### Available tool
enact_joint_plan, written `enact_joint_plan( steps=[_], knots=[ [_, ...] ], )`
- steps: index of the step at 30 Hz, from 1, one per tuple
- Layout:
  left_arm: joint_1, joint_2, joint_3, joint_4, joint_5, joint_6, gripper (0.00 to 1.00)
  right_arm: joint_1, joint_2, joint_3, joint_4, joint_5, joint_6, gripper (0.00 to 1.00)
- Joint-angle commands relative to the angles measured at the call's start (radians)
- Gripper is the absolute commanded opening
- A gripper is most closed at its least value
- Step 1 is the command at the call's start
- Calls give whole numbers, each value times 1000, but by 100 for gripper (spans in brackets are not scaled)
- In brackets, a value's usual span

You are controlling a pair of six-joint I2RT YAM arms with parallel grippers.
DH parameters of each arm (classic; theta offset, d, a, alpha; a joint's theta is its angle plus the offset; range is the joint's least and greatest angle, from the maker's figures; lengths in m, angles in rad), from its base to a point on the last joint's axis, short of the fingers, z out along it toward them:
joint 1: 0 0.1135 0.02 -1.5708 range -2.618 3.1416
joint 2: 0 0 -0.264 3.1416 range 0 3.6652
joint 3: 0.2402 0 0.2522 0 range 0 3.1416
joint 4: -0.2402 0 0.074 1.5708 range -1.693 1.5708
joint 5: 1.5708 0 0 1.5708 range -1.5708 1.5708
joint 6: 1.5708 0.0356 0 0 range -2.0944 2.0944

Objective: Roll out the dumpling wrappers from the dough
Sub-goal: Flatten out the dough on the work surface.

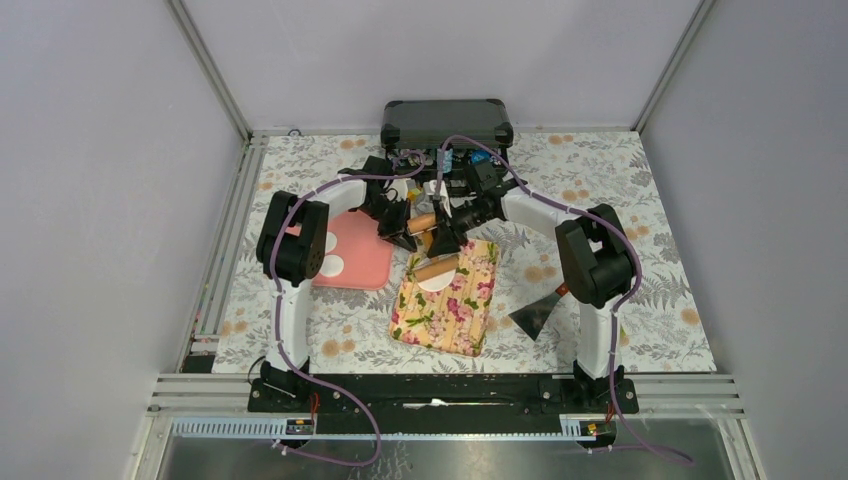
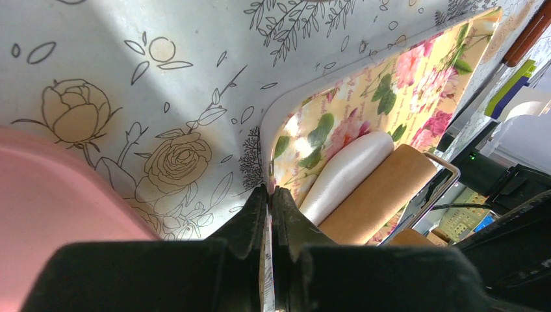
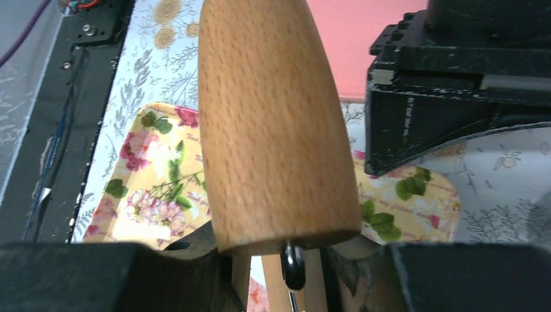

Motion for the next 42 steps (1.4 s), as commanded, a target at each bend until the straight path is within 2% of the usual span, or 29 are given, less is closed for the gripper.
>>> enact_joint_plan(
  steps=[1,15,17,20,22,24,26,28,30,33,36,42],
  knots=[
    [-3,-4,33,11,51,-3,0,0,19,-84,-103,17,-49,0],
    [-2,-9,16,29,65,-22,0,1,-28,-224,-14,34,11,0],
    [-2,-9,16,30,71,-22,0,1,-47,-213,-58,20,-10,0],
    [-5,-12,10,31,78,-18,0,1,-88,-130,-216,-64,-84,0],
    [-6,-15,7,33,78,-16,0,1,-120,-67,-252,-113,-66,0],
    [-9,-16,7,33,76,-14,0,1,-150,-21,-198,-127,-4,0],
    [-11,-16,7,33,77,-13,0,2,-168,-6,-54,-100,139,0],
    [-15,-15,7,34,77,-11,0,3,-163,-6,86,-55,244,0],
    [-18,-13,7,36,77,-11,0,10,-116,22,158,25,288,0],
    [-21,-9,6,36,76,-10,0,12,-19,73,164,92,270,0],
    [-23,-5,10,36,76,-11,0,12,47,49,158,139,239,0],
    [-21,4,15,36,77,-23,0,12,-16,-142,147,124,184,0]
  ],
)
